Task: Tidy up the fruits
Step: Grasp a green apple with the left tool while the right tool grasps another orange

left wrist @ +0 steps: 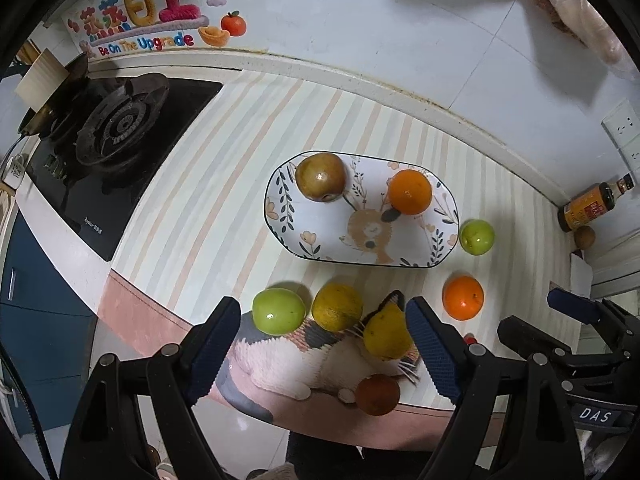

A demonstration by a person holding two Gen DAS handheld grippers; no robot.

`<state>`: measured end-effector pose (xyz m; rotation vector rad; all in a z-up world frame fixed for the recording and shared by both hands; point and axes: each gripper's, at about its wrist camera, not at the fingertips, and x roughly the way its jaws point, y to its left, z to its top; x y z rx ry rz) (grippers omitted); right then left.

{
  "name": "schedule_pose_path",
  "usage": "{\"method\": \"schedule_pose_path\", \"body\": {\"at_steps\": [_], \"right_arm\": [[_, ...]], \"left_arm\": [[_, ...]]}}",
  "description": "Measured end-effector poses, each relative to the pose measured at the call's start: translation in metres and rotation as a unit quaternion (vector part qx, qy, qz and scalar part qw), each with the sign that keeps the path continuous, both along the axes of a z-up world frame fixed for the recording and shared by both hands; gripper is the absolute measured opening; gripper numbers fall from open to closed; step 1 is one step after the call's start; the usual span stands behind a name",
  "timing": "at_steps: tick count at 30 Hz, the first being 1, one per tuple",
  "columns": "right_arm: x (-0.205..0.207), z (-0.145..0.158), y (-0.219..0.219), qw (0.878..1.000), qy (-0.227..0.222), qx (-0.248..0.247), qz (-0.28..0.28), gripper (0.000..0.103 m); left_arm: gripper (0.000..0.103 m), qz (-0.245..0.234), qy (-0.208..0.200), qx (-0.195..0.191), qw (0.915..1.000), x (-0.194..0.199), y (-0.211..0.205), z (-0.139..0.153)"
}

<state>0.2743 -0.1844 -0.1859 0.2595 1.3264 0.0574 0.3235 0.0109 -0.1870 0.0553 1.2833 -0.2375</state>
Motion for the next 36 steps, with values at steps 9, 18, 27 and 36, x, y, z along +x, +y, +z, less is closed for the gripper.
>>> {"method": "schedule_pose_path", "body": {"at_steps": [9, 18, 27, 36], "right_arm": [[0.009, -0.026, -0.035, 0.999, 0.024, 0.022, -0.042, 0.095], [0.024, -0.104, -0.069, 0.992, 0.090, 0.021, -0.087, 0.095], [0.031, -0.159, -0.069, 0.987, 0.130, 0.008, -0.094, 0.091], [0.028, -0.182, -0.062, 0.984, 0.149, 0.009, -0.093, 0.084]], "left_arm": [[0.089, 0.018, 0.015, 0.001, 0.9997, 0.013, 0.010, -0.014], [0.090, 0.054, 0.080, 0.045, 0.9943, 0.035, 0.036, -0.086], [0.078, 0.024, 0.108, 0.075, 0.9910, 0.032, 0.035, -0.133], [0.070, -0.012, 0.108, 0.072, 0.9915, 0.031, 0.022, -0.144]]}}
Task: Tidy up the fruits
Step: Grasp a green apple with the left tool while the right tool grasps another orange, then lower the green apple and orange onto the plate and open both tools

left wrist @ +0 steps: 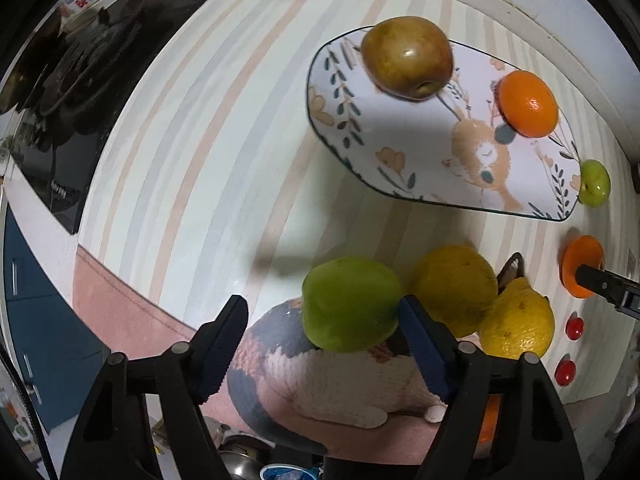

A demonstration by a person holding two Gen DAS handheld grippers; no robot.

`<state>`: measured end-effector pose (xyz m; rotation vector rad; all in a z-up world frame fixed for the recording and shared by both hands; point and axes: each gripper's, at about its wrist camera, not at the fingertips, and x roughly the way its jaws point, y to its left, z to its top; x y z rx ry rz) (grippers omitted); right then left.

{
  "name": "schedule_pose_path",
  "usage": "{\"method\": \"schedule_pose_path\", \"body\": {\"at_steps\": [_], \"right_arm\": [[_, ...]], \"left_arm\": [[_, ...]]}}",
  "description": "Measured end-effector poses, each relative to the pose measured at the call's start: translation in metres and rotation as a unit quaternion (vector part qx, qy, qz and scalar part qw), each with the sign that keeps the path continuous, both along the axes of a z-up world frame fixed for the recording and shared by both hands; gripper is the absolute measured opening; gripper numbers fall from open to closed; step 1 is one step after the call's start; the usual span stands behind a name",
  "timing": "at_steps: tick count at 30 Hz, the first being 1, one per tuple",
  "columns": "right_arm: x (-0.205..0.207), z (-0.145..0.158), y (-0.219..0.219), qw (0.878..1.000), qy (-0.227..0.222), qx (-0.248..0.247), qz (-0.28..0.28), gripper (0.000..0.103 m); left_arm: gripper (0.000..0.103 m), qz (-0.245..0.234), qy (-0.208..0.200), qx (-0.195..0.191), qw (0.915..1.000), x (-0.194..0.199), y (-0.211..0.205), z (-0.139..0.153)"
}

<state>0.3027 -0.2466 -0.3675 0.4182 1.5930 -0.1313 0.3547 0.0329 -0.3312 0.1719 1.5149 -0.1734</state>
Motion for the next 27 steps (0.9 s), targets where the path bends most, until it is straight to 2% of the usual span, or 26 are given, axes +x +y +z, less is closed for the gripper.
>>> {"method": "schedule_pose_path", "body": {"at_steps": [2, 8, 13, 16, 23, 26, 27], "right_arm": [[-0.002, -0.004, 0.001, 1.000, 0.003, 0.004, -0.002, 0.081], [-0.004, -0.016, -0.002, 1.000, 0.007, 0.025, -0.008, 0.066], [-0.009, -0.015, 0.001, 1.000, -0.001, 0.015, 0.001, 0.065], [-0.012, -0.013, 0.004, 1.000, -0.004, 0.012, 0.005, 0.065], [-0.004, 0.011, 0.021, 0.999, -0.030, 0.014, 0.019, 0.065], [0.002, 0.015, 0.025, 0.999, -0.033, 0.020, 0.018, 0.065], [0.004, 0.015, 0.026, 0.999, -0.033, 0.022, 0.017, 0.065]], "left_arm": [[0.066, -0.001, 0.006, -0.011, 0.9999, 0.002, -0.002, 0.000], [0.049, -0.002, 0.012, -0.040, 0.9991, 0.002, -0.006, 0.001], [0.048, 0.005, 0.006, -0.039, 0.9992, -0.003, -0.013, 0.005], [0.047, 0.013, -0.005, -0.027, 0.9995, -0.009, -0.004, 0.005], [0.029, 0.021, -0.008, -0.045, 0.9987, -0.005, 0.011, 0.019], [0.032, 0.000, -0.012, -0.039, 0.9992, -0.001, 0.009, 0.018], [0.042, -0.001, -0.005, -0.047, 0.9989, 0.002, 0.010, 0.015]]}}
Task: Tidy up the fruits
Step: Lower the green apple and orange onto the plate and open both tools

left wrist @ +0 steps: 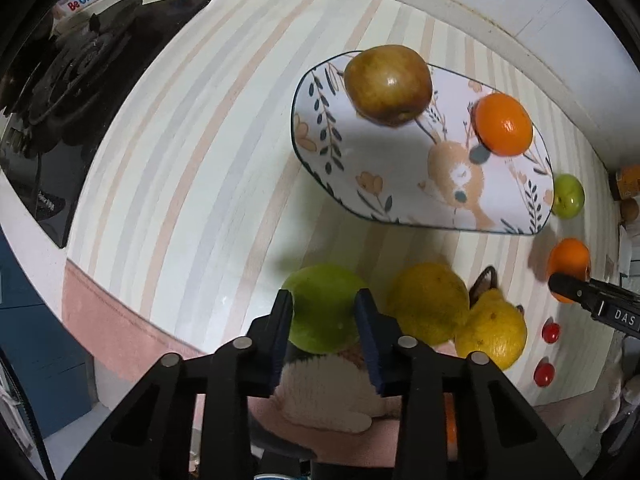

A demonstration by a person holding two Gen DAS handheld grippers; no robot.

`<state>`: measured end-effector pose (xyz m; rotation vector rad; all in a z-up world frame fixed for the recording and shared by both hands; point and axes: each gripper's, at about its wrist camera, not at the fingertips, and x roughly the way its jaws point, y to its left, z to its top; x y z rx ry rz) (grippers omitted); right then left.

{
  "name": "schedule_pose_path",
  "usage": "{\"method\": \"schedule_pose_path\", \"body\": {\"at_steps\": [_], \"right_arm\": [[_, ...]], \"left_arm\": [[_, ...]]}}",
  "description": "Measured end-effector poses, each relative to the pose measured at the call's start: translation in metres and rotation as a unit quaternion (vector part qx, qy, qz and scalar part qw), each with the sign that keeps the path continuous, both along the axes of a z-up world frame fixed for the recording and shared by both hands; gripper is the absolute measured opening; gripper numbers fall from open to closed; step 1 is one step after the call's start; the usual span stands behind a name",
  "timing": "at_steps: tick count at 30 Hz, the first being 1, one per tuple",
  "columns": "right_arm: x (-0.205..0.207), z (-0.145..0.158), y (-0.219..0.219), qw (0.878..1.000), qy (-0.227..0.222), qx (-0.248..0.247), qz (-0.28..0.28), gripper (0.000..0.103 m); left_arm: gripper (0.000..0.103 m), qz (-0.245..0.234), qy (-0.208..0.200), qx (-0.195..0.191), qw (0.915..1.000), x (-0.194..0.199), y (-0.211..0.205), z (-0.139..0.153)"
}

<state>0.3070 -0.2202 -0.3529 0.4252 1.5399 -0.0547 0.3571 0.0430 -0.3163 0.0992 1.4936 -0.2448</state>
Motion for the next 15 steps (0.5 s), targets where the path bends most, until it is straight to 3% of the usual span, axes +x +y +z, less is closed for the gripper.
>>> {"method": "schedule_pose_path", "body": {"at_steps": [4, 9, 15], "right_arm": [[0.003, -0.001, 0.005, 1.000, 0.000, 0.007, -0.001, 0.065], [0.006, 0.001, 0.009, 1.000, -0.001, 0.007, 0.002, 0.065], [0.008, 0.007, 0.006, 1.000, -0.008, 0.002, 0.002, 0.065]], "left_arm": [[0.058, 0.019, 0.038, -0.038, 0.9984, 0.018, 0.002, -0.016], [0.056, 0.038, 0.057, -0.076, 0.9948, 0.027, 0.007, -0.026], [0.051, 0.033, 0.029, -0.040, 0.9982, 0.023, -0.010, -0.021]]}}
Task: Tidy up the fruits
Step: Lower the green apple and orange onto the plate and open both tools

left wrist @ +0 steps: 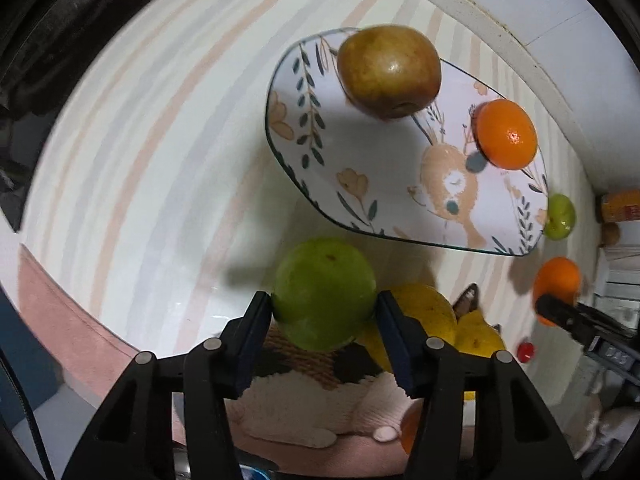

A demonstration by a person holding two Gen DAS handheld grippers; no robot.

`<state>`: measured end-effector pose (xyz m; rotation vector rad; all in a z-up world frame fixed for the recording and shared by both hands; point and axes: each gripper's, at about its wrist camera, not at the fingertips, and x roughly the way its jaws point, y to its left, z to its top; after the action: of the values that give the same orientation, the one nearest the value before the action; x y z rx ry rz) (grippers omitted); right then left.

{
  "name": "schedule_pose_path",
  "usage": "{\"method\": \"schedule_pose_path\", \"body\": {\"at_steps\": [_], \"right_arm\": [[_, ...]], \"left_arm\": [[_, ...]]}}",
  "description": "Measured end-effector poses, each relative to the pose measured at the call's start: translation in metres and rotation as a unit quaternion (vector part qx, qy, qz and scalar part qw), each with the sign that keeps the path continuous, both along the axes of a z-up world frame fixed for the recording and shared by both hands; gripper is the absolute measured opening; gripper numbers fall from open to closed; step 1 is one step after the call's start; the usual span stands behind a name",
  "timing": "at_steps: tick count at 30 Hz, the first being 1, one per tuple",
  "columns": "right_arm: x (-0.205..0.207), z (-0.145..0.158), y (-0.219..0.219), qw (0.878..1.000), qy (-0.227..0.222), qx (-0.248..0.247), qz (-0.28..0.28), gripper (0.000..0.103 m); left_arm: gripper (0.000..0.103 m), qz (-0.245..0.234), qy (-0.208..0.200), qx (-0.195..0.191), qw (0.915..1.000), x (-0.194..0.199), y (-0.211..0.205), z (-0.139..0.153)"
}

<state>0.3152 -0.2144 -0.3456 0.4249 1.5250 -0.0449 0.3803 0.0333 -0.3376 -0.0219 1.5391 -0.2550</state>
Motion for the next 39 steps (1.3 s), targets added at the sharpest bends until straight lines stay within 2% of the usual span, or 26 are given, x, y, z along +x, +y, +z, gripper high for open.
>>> {"method": "schedule_pose_path", "body": {"at_steps": [2, 6, 9, 12, 15, 20, 27, 32, 34, 36, 39], "right_arm": [[0.001, 0.003, -0.001, 1.000, -0.005, -0.002, 0.000, 0.065], [0.009, 0.013, 0.001, 1.000, -0.017, 0.007, -0.001, 0.065], [0.022, 0.019, 0.007, 1.000, -0.027, 0.012, 0.001, 0.065], [0.042, 0.022, 0.017, 0.999, -0.038, 0.013, 0.007, 0.064], [0.063, 0.021, 0.035, 0.998, -0.049, 0.017, 0.025, 0.064], [0.084, 0.009, 0.061, 0.996, -0.056, 0.031, 0.063, 0.064], [0.092, -0.012, 0.079, 0.993, -0.050, 0.059, 0.089, 0.065], [0.091, -0.024, 0.077, 0.992, -0.044, 0.071, 0.095, 0.066], [0.091, -0.024, 0.075, 0.992, -0.043, 0.074, 0.093, 0.069], [0.091, -0.021, 0.074, 0.992, -0.041, 0.075, 0.093, 0.083], [0.089, -0.017, 0.071, 0.993, -0.032, 0.070, 0.089, 0.084]], "left_arm": [[0.051, 0.002, -0.017, 0.011, 0.9998, -0.005, -0.002, 0.008], [0.051, 0.005, -0.051, -0.006, 0.9987, -0.006, -0.004, 0.040], [0.051, 0.000, -0.071, -0.020, 0.9973, 0.007, -0.007, 0.064], [0.051, -0.003, -0.081, -0.020, 0.9965, 0.022, -0.010, 0.072], [0.051, -0.001, -0.072, -0.026, 0.9971, 0.038, -0.024, 0.062], [0.051, 0.015, -0.022, -0.053, 0.9982, 0.063, -0.029, 0.033], [0.052, 0.031, 0.030, -0.084, 0.9955, 0.072, -0.031, 0.010], [0.052, 0.030, 0.060, -0.087, 0.9940, 0.073, -0.032, -0.004], [0.052, 0.032, 0.064, -0.086, 0.9937, 0.072, -0.032, -0.005], [0.052, 0.033, 0.061, -0.087, 0.9938, 0.072, -0.031, -0.001], [0.052, 0.030, 0.049, -0.084, 0.9948, 0.072, -0.030, 0.008]]}}
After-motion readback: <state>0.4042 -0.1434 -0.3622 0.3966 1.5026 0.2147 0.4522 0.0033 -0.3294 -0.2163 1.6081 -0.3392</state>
